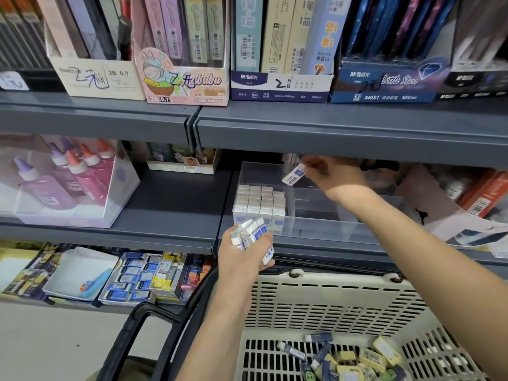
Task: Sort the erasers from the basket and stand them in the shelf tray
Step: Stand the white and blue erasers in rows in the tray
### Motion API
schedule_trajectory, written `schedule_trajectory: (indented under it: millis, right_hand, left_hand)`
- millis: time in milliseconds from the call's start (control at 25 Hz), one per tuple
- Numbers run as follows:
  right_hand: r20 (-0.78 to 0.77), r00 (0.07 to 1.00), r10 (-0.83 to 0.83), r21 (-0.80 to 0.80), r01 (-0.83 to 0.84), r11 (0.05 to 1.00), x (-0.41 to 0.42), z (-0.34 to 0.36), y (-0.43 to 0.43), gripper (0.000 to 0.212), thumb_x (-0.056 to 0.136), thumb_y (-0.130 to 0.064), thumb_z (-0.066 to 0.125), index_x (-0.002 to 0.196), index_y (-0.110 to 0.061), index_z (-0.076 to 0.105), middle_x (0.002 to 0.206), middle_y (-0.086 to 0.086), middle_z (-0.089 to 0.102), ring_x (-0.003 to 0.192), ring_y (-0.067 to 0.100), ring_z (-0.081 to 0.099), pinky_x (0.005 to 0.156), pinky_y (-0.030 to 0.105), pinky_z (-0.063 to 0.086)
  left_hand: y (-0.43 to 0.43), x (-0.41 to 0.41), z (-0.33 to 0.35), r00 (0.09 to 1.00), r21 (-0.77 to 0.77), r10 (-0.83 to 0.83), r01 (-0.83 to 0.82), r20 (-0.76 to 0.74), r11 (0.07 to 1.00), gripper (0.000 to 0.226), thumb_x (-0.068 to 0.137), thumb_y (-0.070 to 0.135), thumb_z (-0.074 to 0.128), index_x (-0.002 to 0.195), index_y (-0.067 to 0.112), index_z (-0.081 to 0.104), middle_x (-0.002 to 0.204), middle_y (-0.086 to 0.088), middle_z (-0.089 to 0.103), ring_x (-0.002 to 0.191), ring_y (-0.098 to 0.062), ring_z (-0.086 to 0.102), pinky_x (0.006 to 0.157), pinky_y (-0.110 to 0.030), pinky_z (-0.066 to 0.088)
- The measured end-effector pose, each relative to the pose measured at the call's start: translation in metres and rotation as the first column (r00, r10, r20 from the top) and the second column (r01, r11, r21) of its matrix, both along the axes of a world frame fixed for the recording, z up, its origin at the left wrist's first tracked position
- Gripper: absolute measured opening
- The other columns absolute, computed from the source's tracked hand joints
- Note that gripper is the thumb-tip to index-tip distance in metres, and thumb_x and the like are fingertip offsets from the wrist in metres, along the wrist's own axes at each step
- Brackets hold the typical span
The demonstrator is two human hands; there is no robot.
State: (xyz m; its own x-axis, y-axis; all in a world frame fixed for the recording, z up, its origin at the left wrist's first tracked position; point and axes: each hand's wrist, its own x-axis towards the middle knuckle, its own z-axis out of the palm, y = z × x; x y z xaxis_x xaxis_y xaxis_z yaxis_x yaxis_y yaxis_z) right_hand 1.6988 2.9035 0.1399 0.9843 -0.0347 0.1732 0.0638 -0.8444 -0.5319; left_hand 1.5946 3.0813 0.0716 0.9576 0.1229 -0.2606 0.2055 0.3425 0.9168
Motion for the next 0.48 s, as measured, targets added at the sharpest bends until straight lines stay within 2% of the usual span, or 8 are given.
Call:
schedule_trajectory:
  millis: [120, 200, 320, 480]
  right_hand:
    - [0.082, 0.995, 0.049, -0.099, -0.04, 0.994, 0.006, -0.004, 0.009, 0.023, 0.093, -0.024, 0.051, 0.114, -0.023, 0.061, 0.114, -0.001, 0.066, 0.103, 0.021, 0.06, 0.079, 0.021, 0.039]
    - [0.05, 0.994, 0.097, -0.14, -0.089, 0.986, 0.007, -0.007, 0.015, 0.022, 0.093, -0.025, 0.05, 0.113, -0.026, 0.059, 0.112, -0.001, 0.066, 0.101, 0.021, 0.061, 0.077, 0.02, 0.039]
    - [-0.002, 0.99, 0.139, -0.19, -0.137, 0.972, 0.008, -0.006, 0.023, 0.022, 0.093, -0.025, 0.049, 0.113, -0.028, 0.058, 0.113, -0.001, 0.064, 0.098, 0.022, 0.061, 0.084, 0.028, 0.048]
    - [-0.053, 0.989, 0.135, -0.228, -0.144, 0.963, 0.009, -0.008, 0.03, 0.021, 0.093, -0.024, 0.049, 0.111, -0.026, 0.06, 0.115, -0.003, 0.064, 0.102, 0.019, 0.059, 0.08, 0.024, 0.044]
  left_hand:
    - [0.0, 0.0, 0.0, 1.0, 0.004, -0.004, 0.004, -0.002, 1.0, 0.034, 0.077, 0.011, 0.072, 0.099, 0.03, 0.054, 0.088, 0.004, 0.067, 0.067, -0.002, 0.067, 0.059, -0.023, 0.054]
    - [0.0, 0.0, 0.0, 1.0, 0.004, -0.008, 0.008, -0.002, 1.0, 0.035, 0.077, 0.011, 0.072, 0.1, 0.03, 0.053, 0.088, 0.004, 0.067, 0.069, -0.002, 0.067, 0.059, -0.022, 0.054]
    - [0.0, 0.001, -0.001, 1.0, -0.003, -0.008, 0.008, -0.002, 1.0, 0.035, 0.077, 0.011, 0.072, 0.099, 0.031, 0.054, 0.088, 0.003, 0.067, 0.069, -0.004, 0.067, 0.059, -0.022, 0.054]
    - [0.0, 0.001, 0.0, 1.0, 0.001, -0.004, 0.004, -0.01, 1.0, 0.034, 0.077, 0.011, 0.072, 0.101, 0.028, 0.054, 0.089, 0.002, 0.067, 0.073, -0.008, 0.066, 0.059, -0.023, 0.055]
